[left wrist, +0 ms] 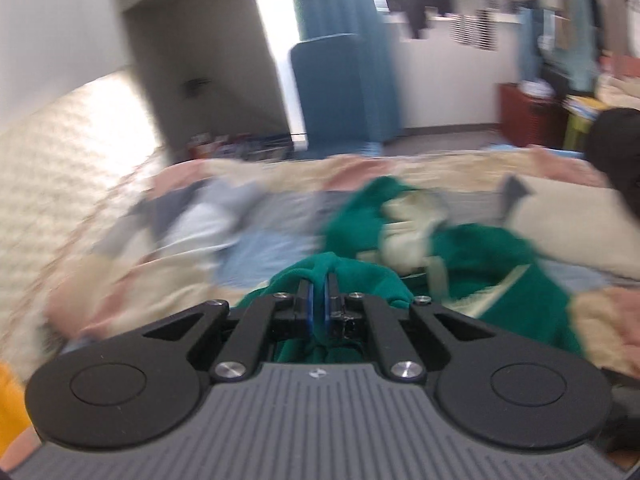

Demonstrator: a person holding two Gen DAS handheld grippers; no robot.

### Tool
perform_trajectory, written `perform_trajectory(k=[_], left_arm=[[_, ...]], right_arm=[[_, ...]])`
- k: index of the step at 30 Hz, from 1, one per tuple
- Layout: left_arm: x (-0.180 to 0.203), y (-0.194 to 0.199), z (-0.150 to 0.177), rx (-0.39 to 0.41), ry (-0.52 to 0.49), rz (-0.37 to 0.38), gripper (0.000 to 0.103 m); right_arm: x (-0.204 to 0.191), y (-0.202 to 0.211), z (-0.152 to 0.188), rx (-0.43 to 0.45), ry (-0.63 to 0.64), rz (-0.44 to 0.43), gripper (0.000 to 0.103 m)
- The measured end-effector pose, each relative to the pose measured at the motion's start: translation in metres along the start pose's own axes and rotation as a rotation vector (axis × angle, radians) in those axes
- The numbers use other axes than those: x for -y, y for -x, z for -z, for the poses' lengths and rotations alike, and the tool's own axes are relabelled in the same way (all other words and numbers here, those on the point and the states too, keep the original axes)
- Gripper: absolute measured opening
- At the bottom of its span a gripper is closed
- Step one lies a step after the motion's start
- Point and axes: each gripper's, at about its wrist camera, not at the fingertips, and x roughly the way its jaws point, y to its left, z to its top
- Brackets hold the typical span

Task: Fold large clothes
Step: 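Grasp the green sleeve cuff with the left gripper and lift it, then carry the sleeve across the hoodie front with the left gripper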

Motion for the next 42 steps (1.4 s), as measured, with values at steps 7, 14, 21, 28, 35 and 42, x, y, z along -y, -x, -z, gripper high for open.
perform_trajectory(k=[7,14,21,28,35,42], left_arm=[[0.136,-0.047,-0.003,-0.049,0.017,0.193,0.006],[0.166,-0.096,0.046,-0.129,0.134,0.339,0.024],[0.121,-0.093,0.083,-0.113,0.214,0.485,0.080],[0.009,-0.090,0.166,-0.030,0.516,0.465,0.080],[-0.088,-0.144,0.246,-0.064,0.887,0.425,0.079],[-0.124,-0.188,0.261,-0.035,1.015,0.469,0.074]], right_arm=[[0.050,0.012,-0.005,0.037,-0.118,0.028,0.072],[0.076,0.020,-0.011,0.093,-0.173,0.050,0.074],[0.077,0.014,-0.013,0.085,-0.181,0.084,0.074],[0.066,0.025,-0.018,0.107,-0.142,0.031,0.074],[0.049,0.007,-0.001,0.050,-0.049,0.154,0.083],[0.048,-0.026,0.011,-0.019,-0.060,0.211,0.083]])
